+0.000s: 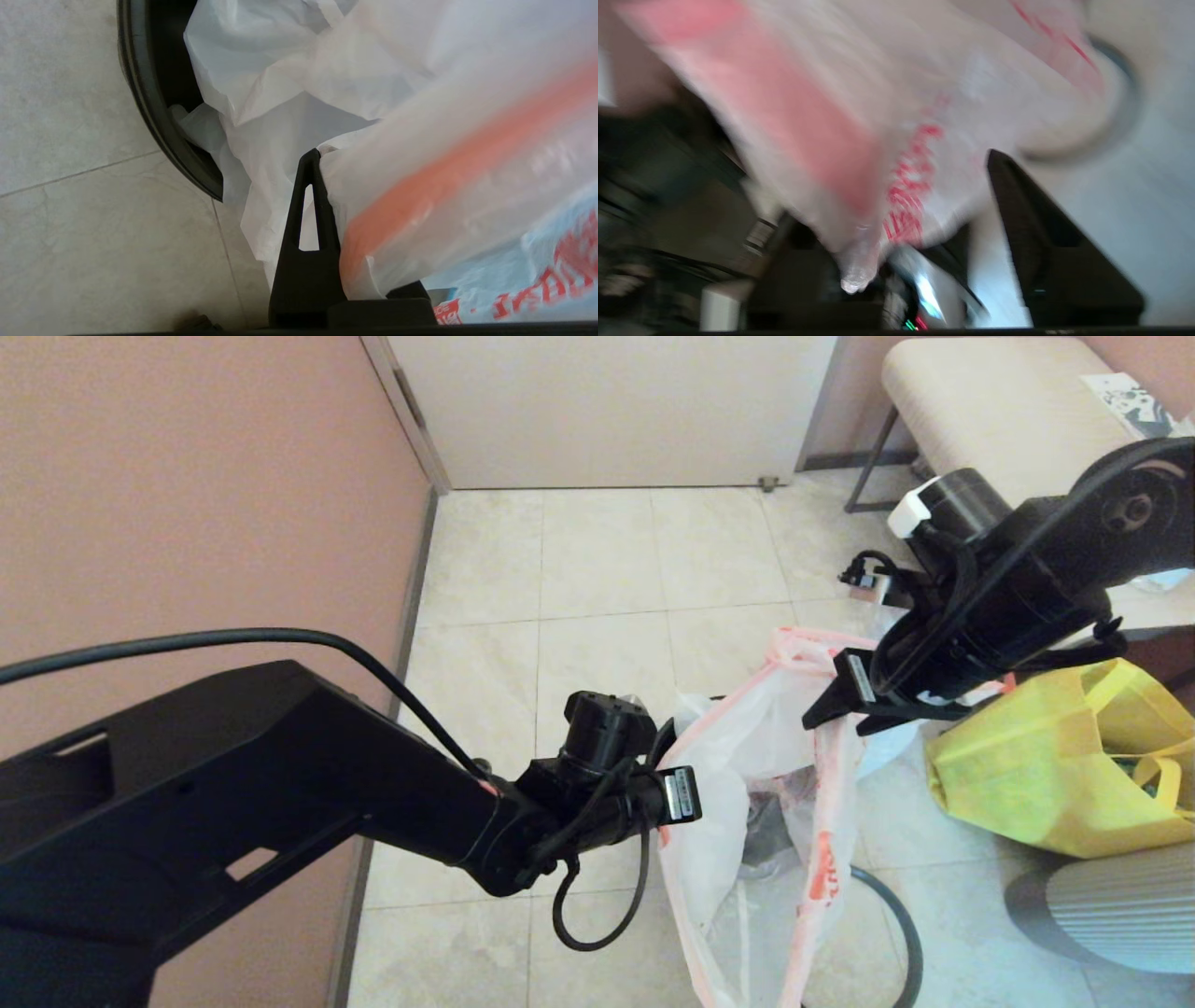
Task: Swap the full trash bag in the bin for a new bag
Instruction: Put the new garbage bag on the trash can
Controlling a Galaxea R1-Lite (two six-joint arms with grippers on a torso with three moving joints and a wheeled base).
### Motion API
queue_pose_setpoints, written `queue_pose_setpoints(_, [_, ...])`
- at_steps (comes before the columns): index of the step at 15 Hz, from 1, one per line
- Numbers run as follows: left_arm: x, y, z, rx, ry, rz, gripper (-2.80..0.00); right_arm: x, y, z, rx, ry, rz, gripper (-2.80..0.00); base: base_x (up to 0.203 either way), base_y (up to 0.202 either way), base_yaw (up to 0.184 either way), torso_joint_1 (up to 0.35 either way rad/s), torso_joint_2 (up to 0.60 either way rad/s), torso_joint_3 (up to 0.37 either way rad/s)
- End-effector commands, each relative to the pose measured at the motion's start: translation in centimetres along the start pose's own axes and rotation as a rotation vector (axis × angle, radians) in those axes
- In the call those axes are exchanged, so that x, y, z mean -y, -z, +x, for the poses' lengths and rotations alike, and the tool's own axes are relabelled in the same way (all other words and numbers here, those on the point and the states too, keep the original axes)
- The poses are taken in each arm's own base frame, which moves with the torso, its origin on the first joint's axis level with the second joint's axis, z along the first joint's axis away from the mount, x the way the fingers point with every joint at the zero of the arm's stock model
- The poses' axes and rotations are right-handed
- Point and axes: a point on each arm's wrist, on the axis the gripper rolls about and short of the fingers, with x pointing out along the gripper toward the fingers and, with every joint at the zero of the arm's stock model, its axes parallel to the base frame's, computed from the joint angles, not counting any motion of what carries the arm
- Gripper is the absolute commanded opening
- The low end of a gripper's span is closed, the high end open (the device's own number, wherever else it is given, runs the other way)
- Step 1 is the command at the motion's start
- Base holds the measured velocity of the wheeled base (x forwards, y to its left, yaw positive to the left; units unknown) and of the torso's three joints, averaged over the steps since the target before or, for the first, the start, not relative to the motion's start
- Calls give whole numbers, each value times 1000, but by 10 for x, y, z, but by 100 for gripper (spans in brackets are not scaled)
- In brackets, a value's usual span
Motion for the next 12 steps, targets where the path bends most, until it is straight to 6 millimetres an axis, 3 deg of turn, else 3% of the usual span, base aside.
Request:
queue_pose_setpoints(1, [3, -4, -7, 8, 5, -9, -280, -8, 26, -40, 17, 30, -31, 0, 0, 0, 0, 0, 0, 0])
queue_pose_setpoints(4, [0, -6, -21, -27, -26, -36, -280, -2, 66, -61, -15, 58, -21, 0, 0, 0, 0, 0, 0, 0])
queue_pose_setpoints(6, [-11, -1, -27, -51, -60, -46, -280, 18, 67, -53, 42, 88, 62, 0, 0, 0, 0, 0, 0, 0])
queue_pose_setpoints(7, [-13, 0, -28, -54, -67, -48, -280, 24, 66, -50, 75, 88, 81, -280, 0, 0, 0, 0, 0, 0])
queue_pose_setpoints(10, [-24, 7, -31, -77, -97, -57, -280, 30, 41, -34, 332, 1, 162, -280, 0, 0, 0, 0, 0, 0])
queue_pose_setpoints(12, [-22, 3, -33, -64, -89, -55, -280, 38, 18, 11, 433, -44, 242, -280, 0, 0, 0, 0, 0, 0])
